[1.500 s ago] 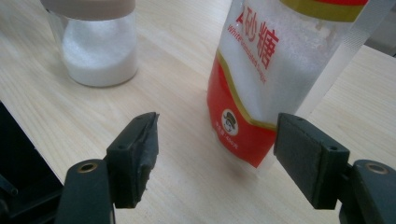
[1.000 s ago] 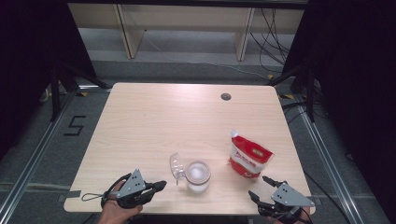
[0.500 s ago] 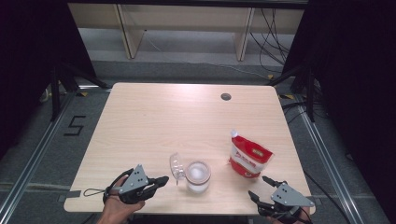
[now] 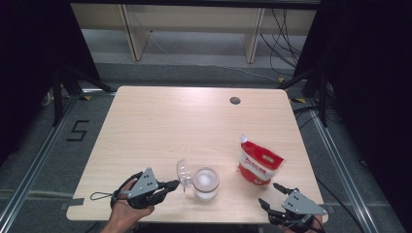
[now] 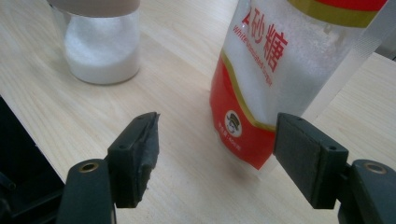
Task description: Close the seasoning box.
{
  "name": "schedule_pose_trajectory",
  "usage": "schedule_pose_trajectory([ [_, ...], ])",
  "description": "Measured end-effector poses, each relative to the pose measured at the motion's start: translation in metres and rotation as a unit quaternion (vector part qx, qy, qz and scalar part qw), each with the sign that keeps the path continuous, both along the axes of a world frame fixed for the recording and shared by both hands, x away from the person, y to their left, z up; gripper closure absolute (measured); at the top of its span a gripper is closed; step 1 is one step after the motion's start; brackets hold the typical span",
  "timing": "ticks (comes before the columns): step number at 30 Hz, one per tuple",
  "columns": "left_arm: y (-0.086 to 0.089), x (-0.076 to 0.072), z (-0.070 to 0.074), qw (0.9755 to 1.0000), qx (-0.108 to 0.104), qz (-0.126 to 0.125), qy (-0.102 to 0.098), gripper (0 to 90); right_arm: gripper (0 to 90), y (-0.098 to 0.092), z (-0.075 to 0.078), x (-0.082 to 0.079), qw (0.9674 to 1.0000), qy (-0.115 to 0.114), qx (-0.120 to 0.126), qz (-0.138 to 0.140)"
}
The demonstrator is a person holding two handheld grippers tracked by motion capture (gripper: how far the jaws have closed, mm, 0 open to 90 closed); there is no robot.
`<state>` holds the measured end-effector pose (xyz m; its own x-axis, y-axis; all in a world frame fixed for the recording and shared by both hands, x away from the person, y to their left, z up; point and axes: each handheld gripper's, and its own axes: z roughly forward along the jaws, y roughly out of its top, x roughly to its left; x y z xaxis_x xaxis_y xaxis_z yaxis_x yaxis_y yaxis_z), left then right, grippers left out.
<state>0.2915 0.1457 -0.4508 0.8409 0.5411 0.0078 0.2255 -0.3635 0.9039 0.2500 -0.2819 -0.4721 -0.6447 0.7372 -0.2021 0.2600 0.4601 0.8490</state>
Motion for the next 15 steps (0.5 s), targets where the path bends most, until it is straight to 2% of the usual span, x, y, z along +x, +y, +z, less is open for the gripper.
schedule_pose_trajectory([
  [3, -0.001, 0.001, 0.005, 1.0000, -0.005, 0.001, -0.003, 89.3, 32.1, 0.000, 0.000, 0.000, 1.0000, 0.000, -0.001, 0.000],
  [4, -0.002, 0.001, 0.007, 1.0000, 0.001, -0.003, -0.008, 89.3, 32.1, 0.000, 0.000, 0.000, 1.0000, 0.000, 0.000, 0.000],
  [15, -0.007, 0.002, 0.012, 1.0000, -0.003, -0.007, -0.001, 88.9, 32.1, 0.001, 0.000, 0.000, 1.0000, 0.000, -0.002, -0.002],
])
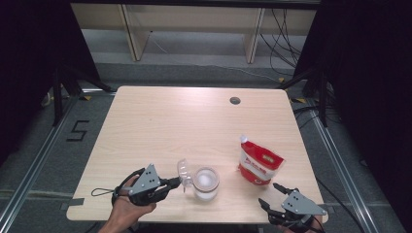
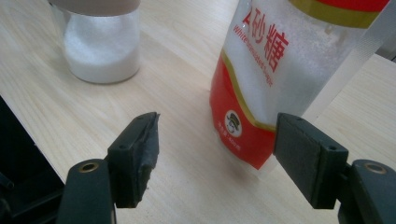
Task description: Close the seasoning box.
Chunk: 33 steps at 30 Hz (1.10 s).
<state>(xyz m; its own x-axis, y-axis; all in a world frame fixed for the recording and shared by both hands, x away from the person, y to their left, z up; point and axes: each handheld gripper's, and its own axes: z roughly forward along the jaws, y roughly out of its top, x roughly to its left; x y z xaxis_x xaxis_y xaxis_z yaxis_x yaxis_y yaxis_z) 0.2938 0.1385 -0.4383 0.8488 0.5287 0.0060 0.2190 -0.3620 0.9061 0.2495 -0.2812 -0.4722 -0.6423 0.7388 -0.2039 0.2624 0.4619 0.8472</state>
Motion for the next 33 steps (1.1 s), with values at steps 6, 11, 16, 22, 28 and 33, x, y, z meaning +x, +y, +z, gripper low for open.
schedule_pose_trajectory([
  [6, -0.003, 0.001, 0.001, 1.0000, 0.000, -0.003, -0.003, 88.8, 32.1, 0.000, 0.000, 0.000, 1.0000, 0.001, 0.000, 0.000],
  [11, -0.005, 0.000, 0.002, 1.0000, 0.006, -0.006, -0.004, 88.5, 32.1, 0.001, 0.000, 0.000, 1.0000, 0.001, -0.001, -0.001],
  [16, -0.005, 0.001, 0.003, 0.9999, 0.008, -0.009, -0.005, 88.3, 32.1, 0.001, 0.000, 0.000, 1.0000, 0.002, 0.000, -0.001],
  [22, -0.007, 0.002, 0.004, 0.9999, 0.008, -0.011, -0.008, 88.0, 32.4, 0.001, -0.001, 0.000, 1.0000, 0.001, -0.001, 0.001],
  [28, -0.012, 0.002, 0.004, 0.9998, 0.004, -0.015, -0.009, 87.5, 32.3, 0.001, -0.001, 0.000, 1.0000, 0.003, 0.000, 0.001],
  [33, -0.014, 0.002, 0.005, 0.9997, 0.007, -0.021, -0.009, 86.7, 32.3, 0.001, -0.001, 0.000, 1.0000, 0.000, 0.000, 0.003],
])
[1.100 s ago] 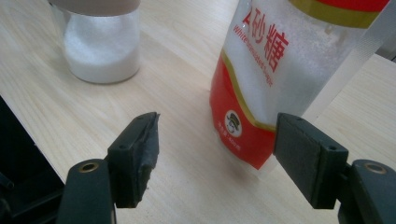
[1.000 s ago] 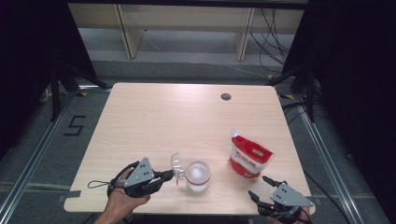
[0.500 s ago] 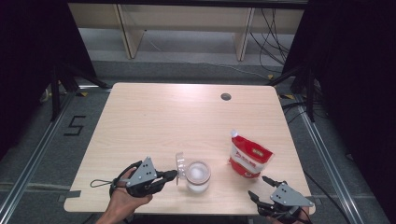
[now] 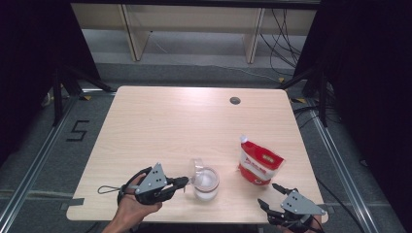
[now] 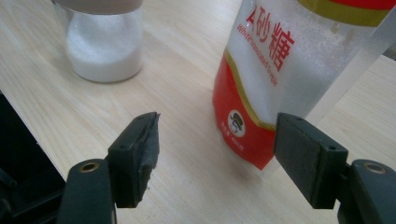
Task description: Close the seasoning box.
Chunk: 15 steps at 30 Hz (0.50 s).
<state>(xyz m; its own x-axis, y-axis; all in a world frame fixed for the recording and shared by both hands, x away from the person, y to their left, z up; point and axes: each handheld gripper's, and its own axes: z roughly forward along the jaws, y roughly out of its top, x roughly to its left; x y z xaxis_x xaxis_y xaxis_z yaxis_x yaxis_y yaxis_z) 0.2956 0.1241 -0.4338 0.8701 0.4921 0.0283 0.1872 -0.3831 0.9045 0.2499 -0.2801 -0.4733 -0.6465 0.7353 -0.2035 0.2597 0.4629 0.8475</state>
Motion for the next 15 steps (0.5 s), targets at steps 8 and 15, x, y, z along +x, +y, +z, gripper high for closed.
schedule_pose_trajectory([
  [8, 0.005, -0.003, 0.000, 0.9999, -0.011, 0.006, 0.004, 70.3, 32.3, 0.000, 0.001, -0.001, 1.0000, 0.000, -0.001, -0.001],
  [15, 0.014, -0.007, -0.001, 0.9993, -0.025, 0.020, 0.020, 53.5, 32.3, 0.000, 0.001, 0.000, 1.0000, -0.002, -0.001, 0.000],
])
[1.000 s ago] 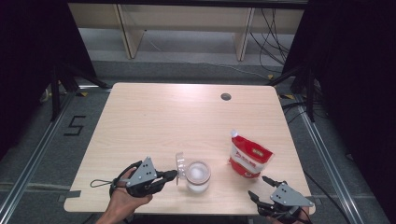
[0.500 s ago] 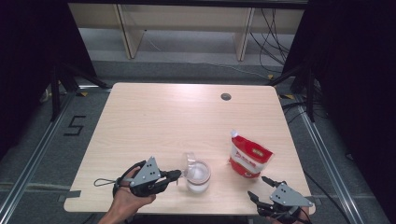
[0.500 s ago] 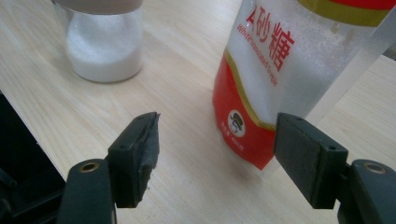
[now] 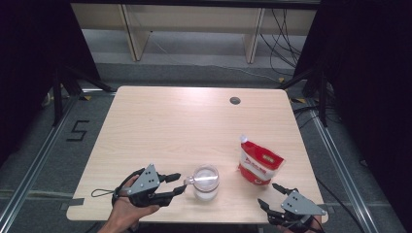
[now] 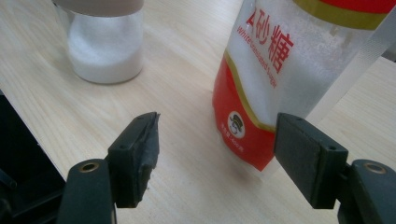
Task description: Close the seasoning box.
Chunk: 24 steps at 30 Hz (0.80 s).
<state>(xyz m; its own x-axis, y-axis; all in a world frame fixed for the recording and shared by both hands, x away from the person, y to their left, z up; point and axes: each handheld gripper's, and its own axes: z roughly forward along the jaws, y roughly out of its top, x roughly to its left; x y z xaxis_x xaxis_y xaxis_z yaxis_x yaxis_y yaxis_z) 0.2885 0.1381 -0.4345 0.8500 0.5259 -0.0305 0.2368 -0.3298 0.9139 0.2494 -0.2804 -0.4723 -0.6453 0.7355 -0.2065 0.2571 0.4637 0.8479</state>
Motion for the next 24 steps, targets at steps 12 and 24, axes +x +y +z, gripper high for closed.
schedule_pose_trajectory([
  [12, 0.003, -0.006, -0.009, 0.9997, 0.000, 0.007, 0.025, 30.6, 32.2, 0.000, 0.000, 0.000, 1.0000, 0.000, -0.001, 0.001],
  [24, 0.010, -0.006, -0.020, 0.9994, 0.009, 0.014, 0.032, 24.0, 32.2, 0.001, 0.000, 0.000, 1.0000, 0.002, 0.000, 0.002],
])
